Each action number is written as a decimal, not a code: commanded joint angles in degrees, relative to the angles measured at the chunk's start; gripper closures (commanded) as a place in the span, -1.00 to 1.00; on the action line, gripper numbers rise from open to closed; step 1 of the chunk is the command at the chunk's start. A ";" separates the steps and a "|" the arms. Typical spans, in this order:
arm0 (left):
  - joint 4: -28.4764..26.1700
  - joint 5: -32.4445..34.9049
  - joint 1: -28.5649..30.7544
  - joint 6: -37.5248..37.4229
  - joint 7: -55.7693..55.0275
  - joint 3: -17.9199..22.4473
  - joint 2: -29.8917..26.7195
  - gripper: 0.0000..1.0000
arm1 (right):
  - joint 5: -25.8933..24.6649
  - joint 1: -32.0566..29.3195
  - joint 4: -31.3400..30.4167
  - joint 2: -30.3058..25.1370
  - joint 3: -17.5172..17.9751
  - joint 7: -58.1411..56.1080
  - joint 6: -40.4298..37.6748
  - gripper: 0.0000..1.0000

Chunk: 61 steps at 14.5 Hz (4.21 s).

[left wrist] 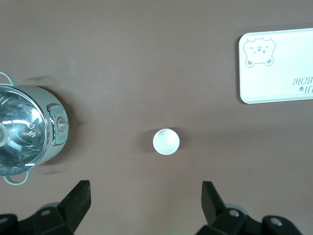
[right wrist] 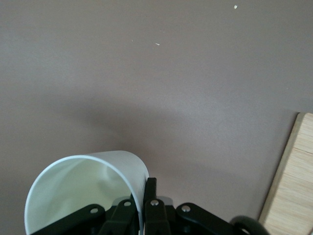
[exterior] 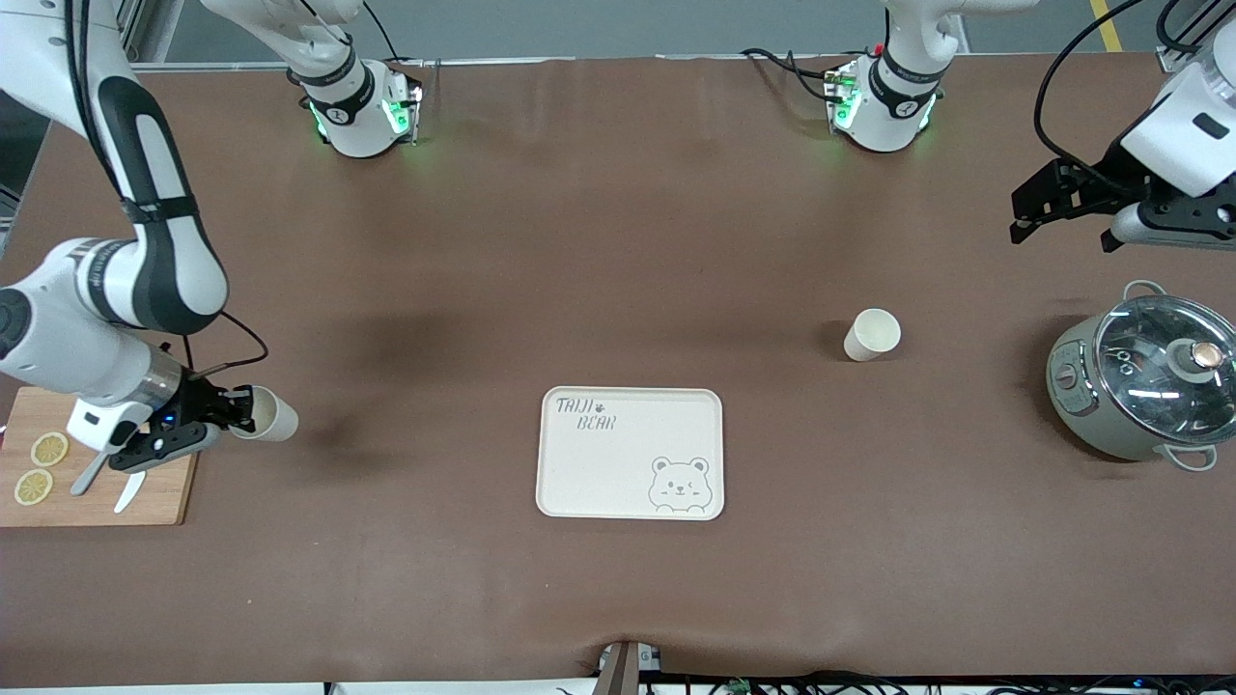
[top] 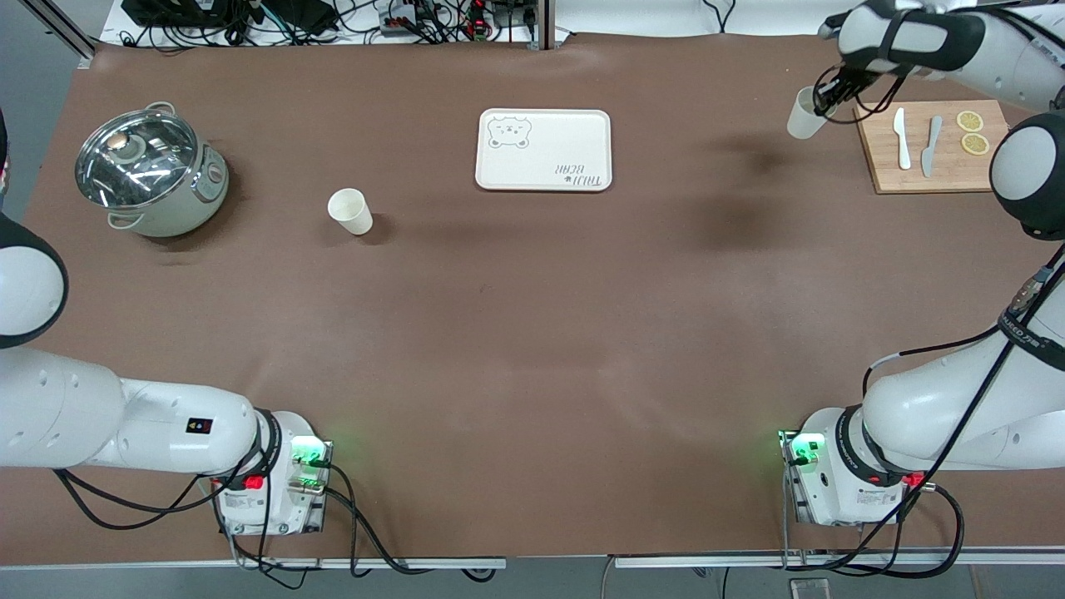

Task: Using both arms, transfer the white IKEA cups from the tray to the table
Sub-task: 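Lower the held cup onto the table beside the cutting board, then open the right gripper and withdraw it from the cup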

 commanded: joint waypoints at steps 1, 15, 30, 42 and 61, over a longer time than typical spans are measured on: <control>2.82 0.90 -1.02 -2.60 -0.17 0.43 1.38 -1.00 | 1.31 0.44 -3.22 -0.66 0.40 -1.58 5.04 1.00; 2.20 5.39 -0.76 -5.94 3.78 0.08 2.08 -1.00 | 2.36 1.85 -10.26 2.95 1.19 -1.49 22.97 1.00; 2.55 4.77 -0.15 -5.94 4.14 0.08 2.44 -1.00 | 2.27 2.03 -10.70 4.36 1.27 -1.41 26.14 0.13; 2.38 4.68 0.03 -5.94 4.05 0.17 2.44 -1.00 | 2.27 1.42 1.32 4.10 1.10 -2.72 4.73 -1.00; 2.73 4.33 0.12 -5.51 4.31 0.43 2.61 -1.00 | -3.35 -2.71 24.72 -17.06 -0.22 15.64 -56.02 -1.00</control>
